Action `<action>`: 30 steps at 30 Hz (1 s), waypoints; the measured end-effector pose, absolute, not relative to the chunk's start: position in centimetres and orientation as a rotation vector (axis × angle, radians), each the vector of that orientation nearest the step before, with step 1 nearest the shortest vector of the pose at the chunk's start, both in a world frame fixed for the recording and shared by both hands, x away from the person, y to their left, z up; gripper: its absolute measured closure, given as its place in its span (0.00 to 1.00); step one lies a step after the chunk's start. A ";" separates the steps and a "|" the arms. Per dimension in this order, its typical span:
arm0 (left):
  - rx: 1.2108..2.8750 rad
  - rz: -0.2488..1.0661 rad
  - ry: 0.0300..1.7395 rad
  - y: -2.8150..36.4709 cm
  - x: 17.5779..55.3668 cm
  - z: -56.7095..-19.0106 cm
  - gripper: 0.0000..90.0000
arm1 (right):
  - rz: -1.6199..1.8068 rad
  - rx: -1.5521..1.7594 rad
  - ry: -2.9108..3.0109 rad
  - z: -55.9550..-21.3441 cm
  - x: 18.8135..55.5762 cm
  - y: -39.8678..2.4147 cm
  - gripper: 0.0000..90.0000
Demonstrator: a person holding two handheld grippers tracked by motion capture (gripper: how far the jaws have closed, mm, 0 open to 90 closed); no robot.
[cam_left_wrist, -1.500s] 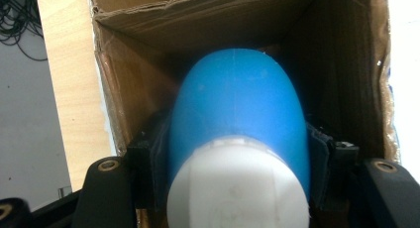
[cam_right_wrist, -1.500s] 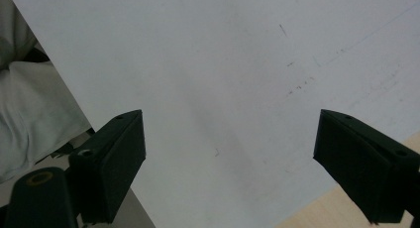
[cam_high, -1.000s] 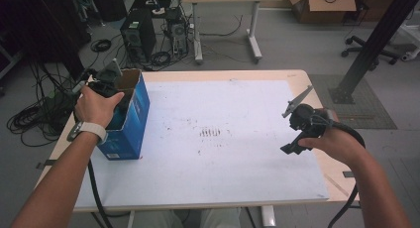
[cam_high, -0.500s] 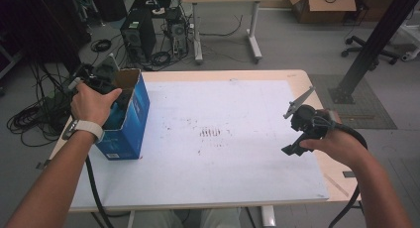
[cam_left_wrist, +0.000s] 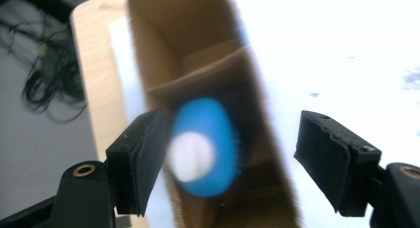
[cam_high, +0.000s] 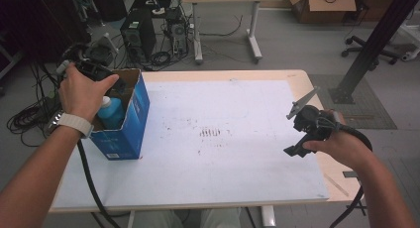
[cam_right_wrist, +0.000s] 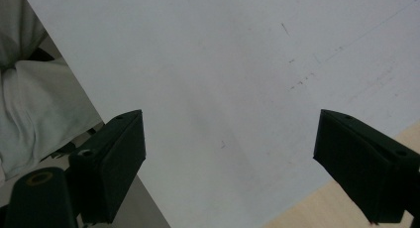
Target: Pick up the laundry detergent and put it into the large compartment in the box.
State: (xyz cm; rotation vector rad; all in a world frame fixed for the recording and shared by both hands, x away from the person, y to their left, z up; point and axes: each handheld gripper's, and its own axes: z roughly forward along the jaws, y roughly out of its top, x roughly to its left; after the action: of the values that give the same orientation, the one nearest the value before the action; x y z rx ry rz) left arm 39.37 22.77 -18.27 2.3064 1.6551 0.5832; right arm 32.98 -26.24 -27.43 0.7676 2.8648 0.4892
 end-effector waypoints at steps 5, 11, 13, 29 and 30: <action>2.385 0.521 1.485 20.1 38.1 -16.8 0.31 | 0.491 0.769 2.863 -27.4 32.8 -26.1 0.14; 2.486 0.427 1.236 16.4 36.0 -16.3 0.29 | 0.493 0.766 2.860 -27.2 32.8 -26.0 0.14; 2.525 0.398 1.151 14.9 35.2 -16.4 0.29 | 0.495 0.764 2.858 -27.2 32.8 -26.1 0.14; 2.659 0.298 0.899 10.6 33.6 -17.1 0.05 | 0.508 0.787 2.842 -27.1 32.6 -26.1 0.14; 2.658 0.306 0.890 10.5 33.5 -17.1 0.05 | 0.508 0.787 2.842 -27.1 32.6 -26.1 0.14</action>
State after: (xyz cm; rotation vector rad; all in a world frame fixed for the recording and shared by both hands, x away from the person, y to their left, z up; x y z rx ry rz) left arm 33.51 10.52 -17.11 2.6578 0.8903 0.3060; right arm 32.59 -26.11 -27.10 0.7873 2.8425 0.5077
